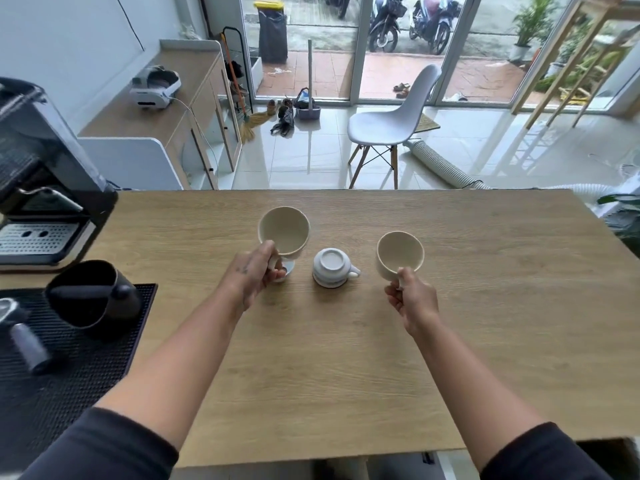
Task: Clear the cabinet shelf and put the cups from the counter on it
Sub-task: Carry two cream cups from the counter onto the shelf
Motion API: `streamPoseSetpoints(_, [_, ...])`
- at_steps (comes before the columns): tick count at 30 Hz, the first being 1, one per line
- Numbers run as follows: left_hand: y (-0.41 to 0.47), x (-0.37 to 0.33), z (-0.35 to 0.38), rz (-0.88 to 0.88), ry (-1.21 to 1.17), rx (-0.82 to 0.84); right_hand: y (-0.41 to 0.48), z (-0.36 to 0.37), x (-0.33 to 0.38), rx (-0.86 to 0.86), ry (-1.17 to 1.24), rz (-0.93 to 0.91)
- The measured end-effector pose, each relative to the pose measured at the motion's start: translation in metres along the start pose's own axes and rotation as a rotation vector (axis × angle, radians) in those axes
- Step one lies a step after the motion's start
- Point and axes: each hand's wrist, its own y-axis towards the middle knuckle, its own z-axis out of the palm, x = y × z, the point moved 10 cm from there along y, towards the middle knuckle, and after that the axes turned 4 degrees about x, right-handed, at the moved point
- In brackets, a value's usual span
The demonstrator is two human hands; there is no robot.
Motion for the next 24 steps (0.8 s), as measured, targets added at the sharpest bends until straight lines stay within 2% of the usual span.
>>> streamPoseSetpoints(5, [-0.059, 0.042, -0.035, -0.01, 0.024, -0.014, -0.068, -0.005, -0.012, 0.027, 0.036, -0.079])
streamPoseSetpoints(12, [-0.176, 0.104, -0.093, 0.001, 0.105, 0.035, -0.212, -0.014, -0.098, 0.074, 0.031, -0.099])
streamPoseSetpoints(17, [-0.249, 0.168, -0.138, -0.069, 0.149, 0.042, -0.301, -0.025, -0.177, 0.077, -0.048, -0.028])
streamPoseSetpoints(24, [-0.295, 0.244, -0.163, -0.172, 0.178, 0.029, -0.353, -0.033, -0.248, 0.156, -0.194, 0.1])
